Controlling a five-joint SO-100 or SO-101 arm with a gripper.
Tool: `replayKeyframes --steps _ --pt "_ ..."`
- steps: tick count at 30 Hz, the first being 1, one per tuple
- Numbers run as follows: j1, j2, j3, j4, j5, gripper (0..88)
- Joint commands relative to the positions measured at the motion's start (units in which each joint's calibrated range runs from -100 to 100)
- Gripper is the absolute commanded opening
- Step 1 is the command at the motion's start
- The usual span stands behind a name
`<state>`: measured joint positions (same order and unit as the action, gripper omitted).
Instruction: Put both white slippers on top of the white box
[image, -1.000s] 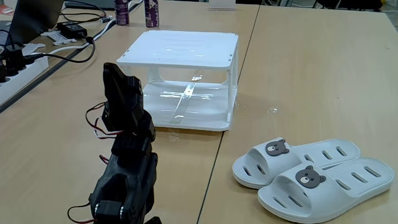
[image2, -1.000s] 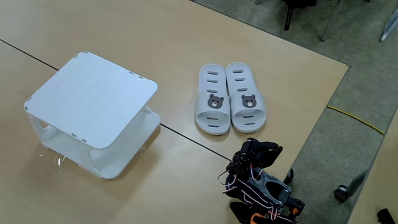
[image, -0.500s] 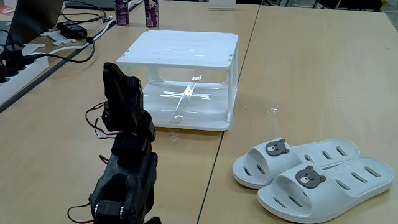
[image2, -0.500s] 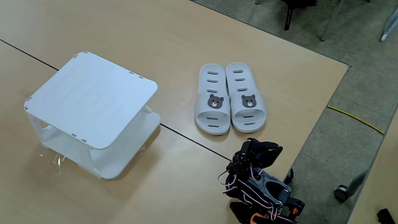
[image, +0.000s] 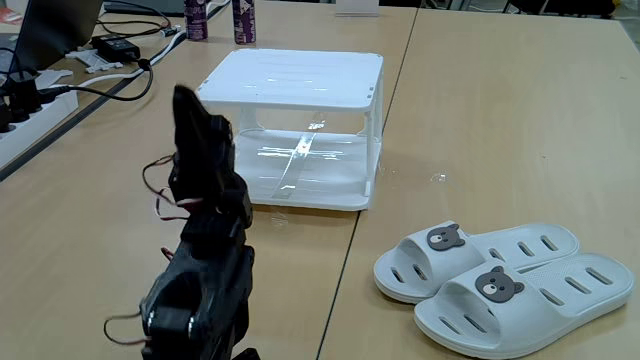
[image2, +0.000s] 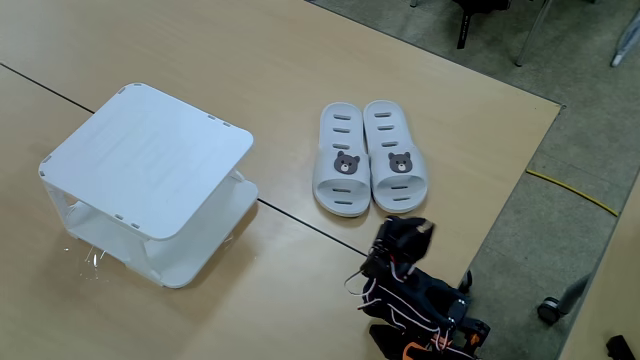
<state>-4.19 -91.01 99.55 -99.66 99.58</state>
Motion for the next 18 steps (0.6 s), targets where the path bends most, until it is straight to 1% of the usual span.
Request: replayKeyframes --steps 1,10,18 --pt "0.66 19.53 0.45 0.43 0.42 0.8" --pt "0.74 59.67 -0.72 0.95 0.42 1.1" --pt "0.82 91.89 -0.18 0.95 0.42 0.8"
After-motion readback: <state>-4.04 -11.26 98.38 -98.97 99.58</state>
